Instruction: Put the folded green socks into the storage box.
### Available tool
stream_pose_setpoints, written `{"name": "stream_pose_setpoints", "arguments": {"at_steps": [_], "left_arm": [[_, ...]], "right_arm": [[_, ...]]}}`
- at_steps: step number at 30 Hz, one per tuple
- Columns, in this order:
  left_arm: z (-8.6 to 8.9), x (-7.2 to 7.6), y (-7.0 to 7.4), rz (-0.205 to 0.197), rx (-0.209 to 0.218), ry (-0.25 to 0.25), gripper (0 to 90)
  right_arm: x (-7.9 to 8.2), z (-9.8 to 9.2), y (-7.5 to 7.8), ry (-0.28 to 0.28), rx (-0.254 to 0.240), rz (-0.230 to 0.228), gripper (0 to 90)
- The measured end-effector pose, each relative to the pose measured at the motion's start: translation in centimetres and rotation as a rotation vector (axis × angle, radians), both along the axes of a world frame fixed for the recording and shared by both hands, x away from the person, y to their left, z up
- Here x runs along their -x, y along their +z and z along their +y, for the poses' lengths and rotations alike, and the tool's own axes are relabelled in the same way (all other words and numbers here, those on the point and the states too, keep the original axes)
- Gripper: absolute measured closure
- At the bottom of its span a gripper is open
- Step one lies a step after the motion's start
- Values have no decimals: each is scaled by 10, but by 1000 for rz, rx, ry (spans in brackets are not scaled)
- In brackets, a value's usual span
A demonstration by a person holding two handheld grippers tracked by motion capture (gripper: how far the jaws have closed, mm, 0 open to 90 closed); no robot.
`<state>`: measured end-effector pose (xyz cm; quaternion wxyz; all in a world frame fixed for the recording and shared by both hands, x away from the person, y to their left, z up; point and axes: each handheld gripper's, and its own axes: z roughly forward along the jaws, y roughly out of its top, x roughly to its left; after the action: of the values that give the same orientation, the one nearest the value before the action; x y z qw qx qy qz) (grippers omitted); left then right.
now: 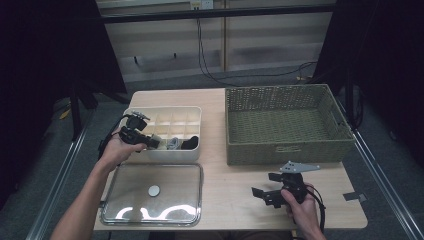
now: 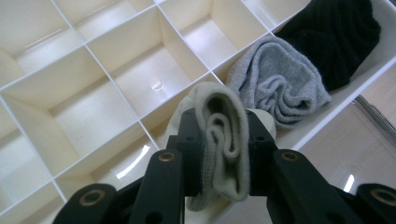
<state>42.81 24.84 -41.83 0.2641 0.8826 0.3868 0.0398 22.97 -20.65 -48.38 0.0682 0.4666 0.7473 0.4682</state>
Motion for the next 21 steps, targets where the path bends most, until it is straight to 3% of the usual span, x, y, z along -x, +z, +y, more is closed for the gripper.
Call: {"name": "stream_pose_setpoints", "arguments": {"at_steps": [4, 11, 15, 21], "left_arm": [[-3, 0, -5, 2, -2, 5, 733], [-12, -2, -15, 28, -75, -35, 734], [-13, -5, -19, 58, -72, -17, 729], [-7, -7, -21, 56, -37, 16, 663]], "right_arm": [[0, 1, 0, 3, -4, 5, 66], [0, 1, 0, 1, -1, 7, 61], [0, 1, -1, 0, -3, 9, 60], [0, 1, 0, 1, -6, 15, 59]]}}
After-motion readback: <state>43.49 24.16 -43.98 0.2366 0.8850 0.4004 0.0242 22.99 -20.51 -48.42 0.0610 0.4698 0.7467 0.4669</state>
